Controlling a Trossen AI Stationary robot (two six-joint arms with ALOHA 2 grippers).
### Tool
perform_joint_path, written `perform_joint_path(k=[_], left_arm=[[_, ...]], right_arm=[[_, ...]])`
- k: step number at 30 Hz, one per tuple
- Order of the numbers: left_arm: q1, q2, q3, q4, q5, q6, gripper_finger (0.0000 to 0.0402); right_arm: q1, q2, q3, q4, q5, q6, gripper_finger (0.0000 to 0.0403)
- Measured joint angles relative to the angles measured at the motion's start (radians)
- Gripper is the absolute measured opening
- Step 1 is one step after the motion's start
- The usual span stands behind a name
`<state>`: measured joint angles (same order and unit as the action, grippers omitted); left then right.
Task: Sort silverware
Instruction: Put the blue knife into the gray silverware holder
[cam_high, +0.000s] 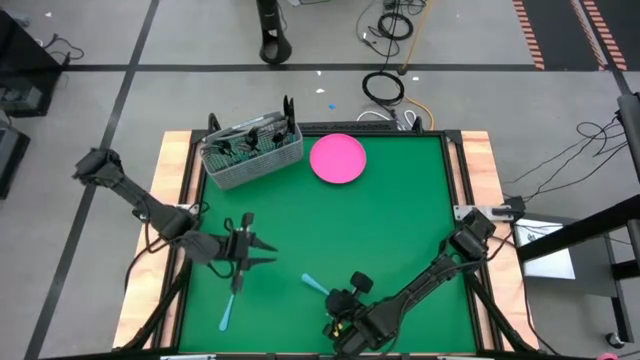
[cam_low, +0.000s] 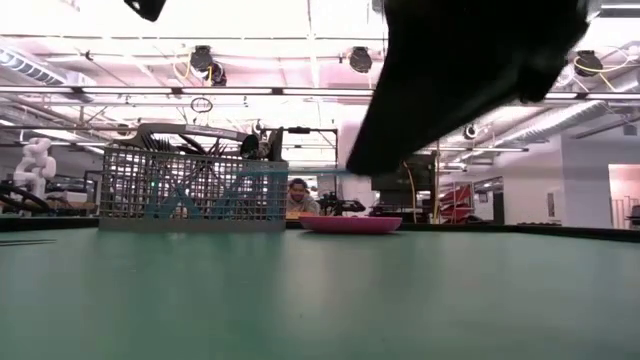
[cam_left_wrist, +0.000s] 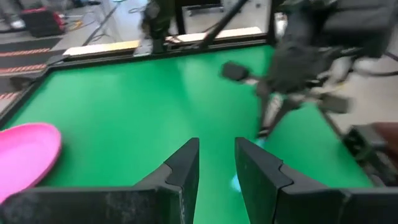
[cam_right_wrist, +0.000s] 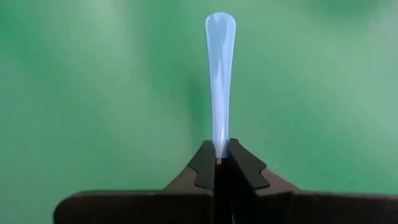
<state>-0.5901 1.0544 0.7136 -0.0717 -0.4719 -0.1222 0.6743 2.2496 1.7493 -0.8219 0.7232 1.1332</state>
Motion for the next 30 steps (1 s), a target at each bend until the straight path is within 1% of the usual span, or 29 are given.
perform_joint_path(k=[2,3,4,8,9,10,14,18,20,25,28,30], left_arm=[[0.043,-0.009,-0.019,0.001,0.007,-0.015,0.0105],[0.07,-0.01,-0.03,-0.003,0.031,-0.024,0.0105],[0.1,-0.011,-0.04,-0.006,0.075,-0.024,0.0105],[0.216,0.02,-0.056,0.003,0.392,0.013,0.0105],[0.231,0.041,-0.056,0.016,0.443,0.008,0.0105],[0.238,0.058,-0.056,0.022,0.47,0.005,0.0105],[0.237,0.145,-0.056,0.087,0.479,0.037,0.0105],[0.249,0.218,-0.051,0.145,0.481,0.005,0.0105],[0.27,0.245,-0.045,0.146,0.533,-0.005,0.0105],[0.361,0.321,-0.044,0.226,0.836,-0.151,0.0105],[0.408,0.371,-0.044,0.274,0.946,-0.299,0.0105],[0.436,0.412,-0.043,0.314,1.038,-0.414,0.0105]], right_arm=[[0.0,-0.018,0.001,0.0,0.004,-0.014,0.0002],[0.0,-0.025,0.002,0.001,0.004,-0.026,0.0002],[-0.001,-0.032,0.002,-0.002,0.002,-0.037,0.0002],[-0.013,-0.068,0.002,-0.01,-0.013,-0.081,0.0002],[-0.019,-0.081,0.002,-0.009,-0.024,-0.098,0.0002],[-0.026,-0.09,0.003,-0.007,-0.032,-0.109,0.0002],[-0.053,-0.109,0.004,0.006,-0.066,-0.174,0.0002],[-0.075,-0.11,0.004,0.032,-0.093,-0.254,0.0002],[-0.084,-0.107,0.004,0.057,-0.126,-0.291,0.0002],[-0.09,-0.105,0.004,0.12,-0.154,-0.409,0.0002],[-0.091,-0.105,0.004,0.177,-0.168,-0.516,0.0002],[-0.094,-0.105,0.004,0.218,-0.186,-0.575,0.0002]])
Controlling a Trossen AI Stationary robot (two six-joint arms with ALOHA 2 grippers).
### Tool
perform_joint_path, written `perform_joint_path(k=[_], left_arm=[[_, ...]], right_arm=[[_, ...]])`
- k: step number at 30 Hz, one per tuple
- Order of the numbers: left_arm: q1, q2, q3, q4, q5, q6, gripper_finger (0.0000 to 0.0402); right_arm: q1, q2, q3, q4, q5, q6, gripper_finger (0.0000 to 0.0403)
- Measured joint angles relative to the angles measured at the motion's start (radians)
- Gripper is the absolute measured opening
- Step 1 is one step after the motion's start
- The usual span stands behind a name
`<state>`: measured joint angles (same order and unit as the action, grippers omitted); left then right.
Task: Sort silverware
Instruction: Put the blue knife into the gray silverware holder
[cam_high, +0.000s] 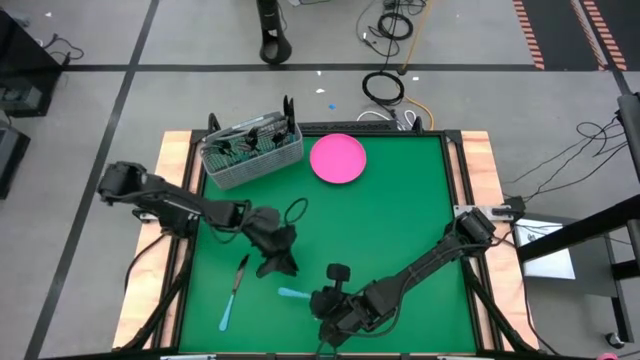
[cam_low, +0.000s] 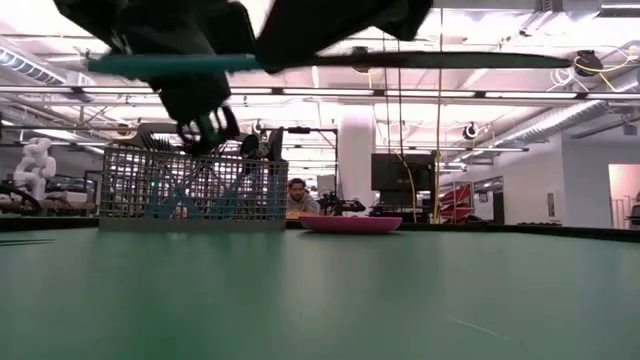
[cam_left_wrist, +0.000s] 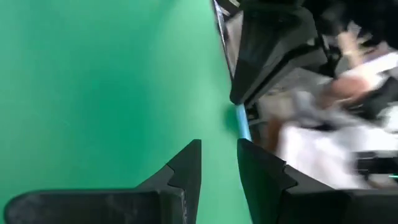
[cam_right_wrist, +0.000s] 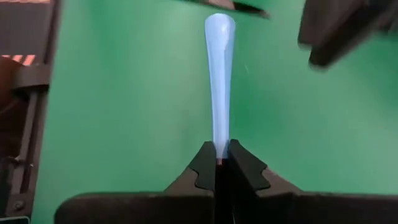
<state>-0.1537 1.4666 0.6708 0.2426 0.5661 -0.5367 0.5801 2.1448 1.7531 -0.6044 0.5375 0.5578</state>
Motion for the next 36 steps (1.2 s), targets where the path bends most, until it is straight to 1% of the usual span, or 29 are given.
perform_joint_path(k=[3,5,7,10,12,21,26,36], left_arm=[[0.025,0.058,0.0,0.093,0.162,-0.127,0.0105],[0.03,0.088,0.0,0.142,0.241,-0.204,0.0105],[0.034,0.113,0.0,0.159,0.288,-0.27,0.0105],[0.034,0.137,0.0,0.16,0.33,-0.332,0.0105],[0.031,0.151,0.0,0.16,0.336,-0.369,0.0105],[0.029,0.165,0.0,0.162,0.323,-0.4,0.0105],[0.029,0.165,0.0,0.169,0.325,-0.423,0.0105],[0.024,0.165,0.0,0.175,0.341,-0.427,0.0105]], right_arm=[[-0.006,0.0,0.001,0.04,-0.021,-0.07,0.0002],[-0.009,0.0,0.001,0.053,-0.02,-0.112,0.0002],[-0.011,0.0,0.002,0.058,-0.02,-0.139,0.0002],[-0.014,0.0,0.002,0.056,-0.018,-0.186,0.0002],[-0.019,0.0,0.002,0.06,-0.017,-0.213,0.0002],[-0.049,0.0,0.002,0.103,-0.022,-0.334,0.0002],[-0.067,0.0,0.002,0.112,-0.048,-0.362,0.0002],[-0.091,0.0,0.002,0.115,-0.052,-0.388,0.0002]])
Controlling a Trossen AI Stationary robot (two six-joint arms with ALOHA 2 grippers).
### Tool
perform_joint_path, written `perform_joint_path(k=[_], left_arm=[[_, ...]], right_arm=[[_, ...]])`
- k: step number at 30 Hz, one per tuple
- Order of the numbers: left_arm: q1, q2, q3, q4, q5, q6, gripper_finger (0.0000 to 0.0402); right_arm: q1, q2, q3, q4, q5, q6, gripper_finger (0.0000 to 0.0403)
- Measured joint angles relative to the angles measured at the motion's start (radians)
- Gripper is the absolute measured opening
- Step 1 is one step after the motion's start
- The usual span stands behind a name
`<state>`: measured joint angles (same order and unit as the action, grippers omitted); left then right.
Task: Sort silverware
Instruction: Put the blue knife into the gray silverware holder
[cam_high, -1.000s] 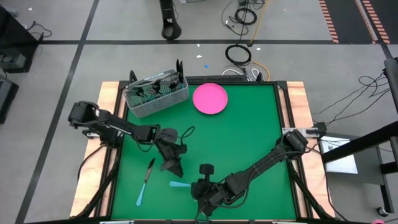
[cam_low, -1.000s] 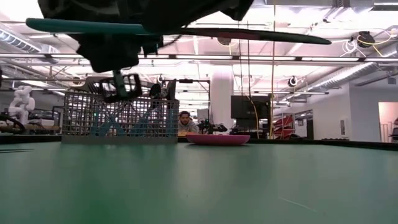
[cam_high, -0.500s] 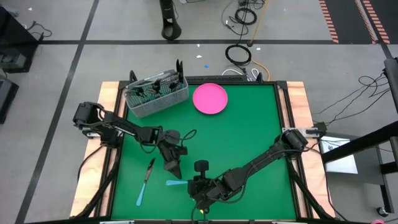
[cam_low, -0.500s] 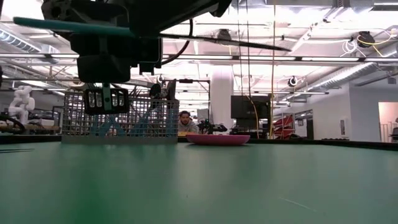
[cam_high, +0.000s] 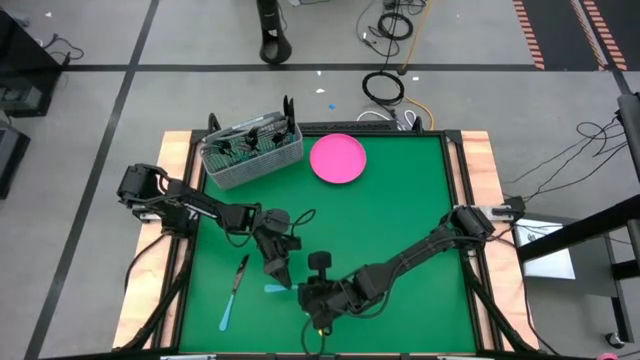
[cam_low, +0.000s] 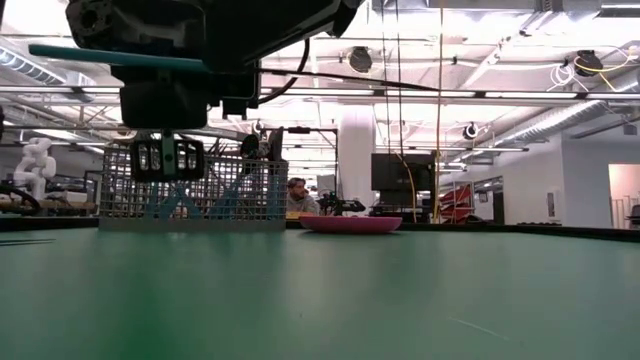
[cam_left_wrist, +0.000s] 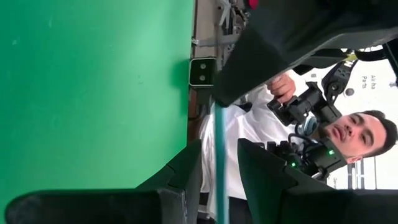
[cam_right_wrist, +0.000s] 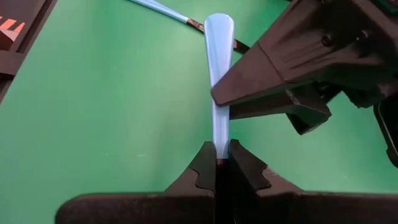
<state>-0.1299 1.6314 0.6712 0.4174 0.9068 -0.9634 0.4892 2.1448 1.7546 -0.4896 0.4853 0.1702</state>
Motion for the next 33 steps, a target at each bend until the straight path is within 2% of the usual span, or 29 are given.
perform_joint_path(k=[16,19,25,28,33], left_arm=[[-0.016,0.0,0.0,0.022,0.013,0.005,0.0101],[-0.016,0.0,0.0,0.022,0.011,0.008,0.0083],[-0.016,0.0,-0.002,0.013,-0.001,0.031,0.0016],[-0.016,0.0,-0.002,0.012,-0.01,0.042,0.0015],[-0.016,0.0,-0.002,0.022,-0.033,0.059,0.0015]], right_arm=[[-0.018,0.0,0.0,0.022,-0.016,-0.04,0.0002],[-0.019,0.0,0.0,0.024,-0.015,-0.044,0.0002],[-0.018,0.0,0.0,0.025,-0.013,-0.044,0.0002],[-0.018,0.0,0.0,0.027,-0.013,-0.044,0.0012],[-0.017,-0.004,0.0,0.025,0.004,-0.043,0.0051]])
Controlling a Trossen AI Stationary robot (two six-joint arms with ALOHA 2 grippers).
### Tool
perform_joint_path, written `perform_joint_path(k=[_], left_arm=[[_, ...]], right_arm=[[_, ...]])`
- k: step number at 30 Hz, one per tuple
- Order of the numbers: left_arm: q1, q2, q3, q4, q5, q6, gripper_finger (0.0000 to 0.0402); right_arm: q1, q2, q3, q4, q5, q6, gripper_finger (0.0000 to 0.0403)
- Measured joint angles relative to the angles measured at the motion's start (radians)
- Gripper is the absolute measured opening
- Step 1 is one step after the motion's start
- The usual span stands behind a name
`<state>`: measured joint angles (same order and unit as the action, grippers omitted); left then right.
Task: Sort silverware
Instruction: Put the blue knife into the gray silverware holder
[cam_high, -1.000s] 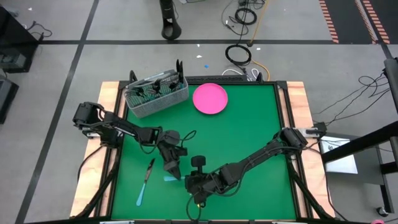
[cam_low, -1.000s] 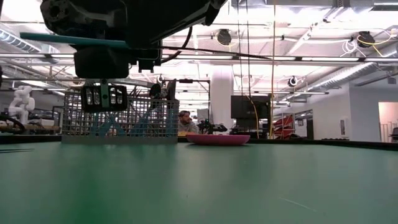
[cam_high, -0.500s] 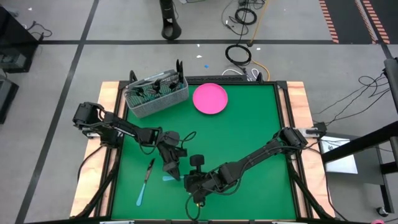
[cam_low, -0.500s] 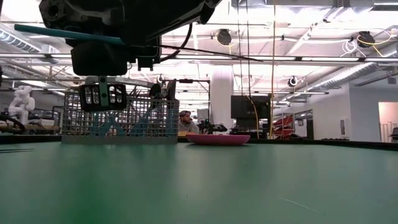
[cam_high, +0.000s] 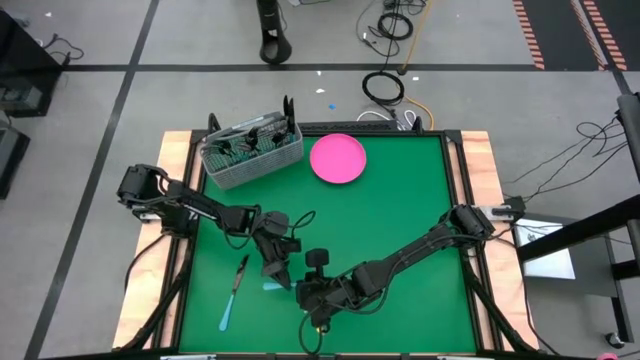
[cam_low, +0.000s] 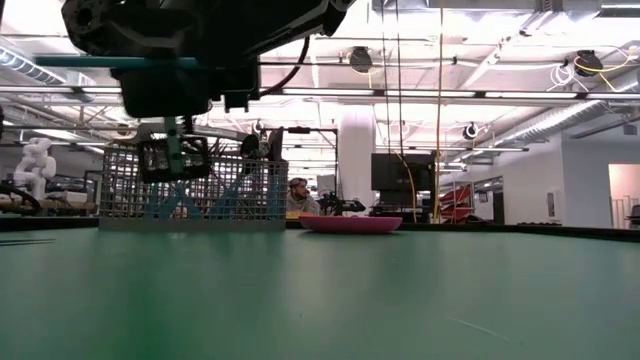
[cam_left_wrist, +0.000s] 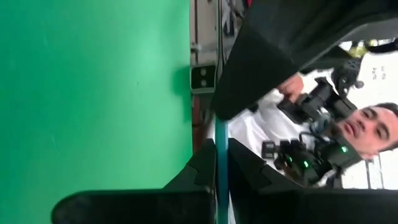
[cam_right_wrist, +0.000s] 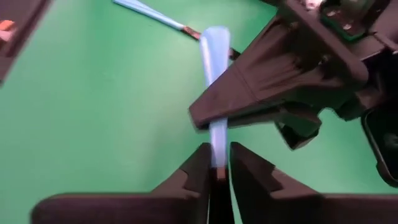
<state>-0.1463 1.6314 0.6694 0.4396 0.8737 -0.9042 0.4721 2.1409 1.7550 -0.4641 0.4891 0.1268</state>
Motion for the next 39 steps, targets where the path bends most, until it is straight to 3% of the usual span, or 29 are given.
perform_joint_path(k=[8,11,14,16,20,24,27,30,32,36,38,39], left_arm=[[0.001,-0.001,0.002,-0.012,-0.167,0.08,0.0015],[0.002,-0.006,0.002,-0.003,-0.229,0.157,0.0015],[-0.002,-0.053,0.002,0.028,-0.295,0.288,0.0015],[-0.021,-0.108,0.002,0.066,-0.376,0.361,0.0015],[-0.069,-0.247,-0.01,0.102,-0.563,0.543,0.0015],[-0.147,-0.332,-0.041,0.142,-0.835,0.753,0.0015],[-0.208,-0.335,-0.063,0.192,-0.96,0.849,0.0015],[-0.246,-0.329,-0.086,0.227,-0.996,0.883,0.0015],[-0.265,-0.329,-0.101,0.222,-1.003,0.885,0.0015],[-0.303,-0.344,-0.118,0.191,-1.026,0.886,0.0015],[-0.327,-0.363,-0.126,0.191,-1.075,0.893,0.0015],[-0.338,-0.378,-0.134,0.195,-1.108,0.899,0.0015]], right_arm=[[0.076,-0.142,0.001,-0.127,0.118,0.119,0.0095],[0.141,-0.171,0.001,-0.191,0.233,0.184,0.0097],[0.213,-0.172,0.001,-0.287,0.415,0.282,0.0095],[0.249,-0.171,0.0,-0.384,0.494,0.402,0.0093],[0.279,-0.168,0.0,-0.567,0.508,0.682,0.0093],[0.269,-0.168,-0.005,-0.628,0.49,0.867,0.0093],[0.223,-0.17,-0.061,-0.542,0.341,0.871,0.0093],[0.163,-0.17,-0.182,-0.304,0.057,0.8,0.0089],[0.121,-0.168,-0.299,-0.025,-0.132,0.69,0.0083],[0.023,-0.164,-0.517,0.695,-0.601,0.452,0.0061],[-0.013,-0.181,-0.587,0.949,-0.689,0.351,0.0049],[-0.021,-0.206,-0.621,0.996,-0.673,0.288,0.0042]])
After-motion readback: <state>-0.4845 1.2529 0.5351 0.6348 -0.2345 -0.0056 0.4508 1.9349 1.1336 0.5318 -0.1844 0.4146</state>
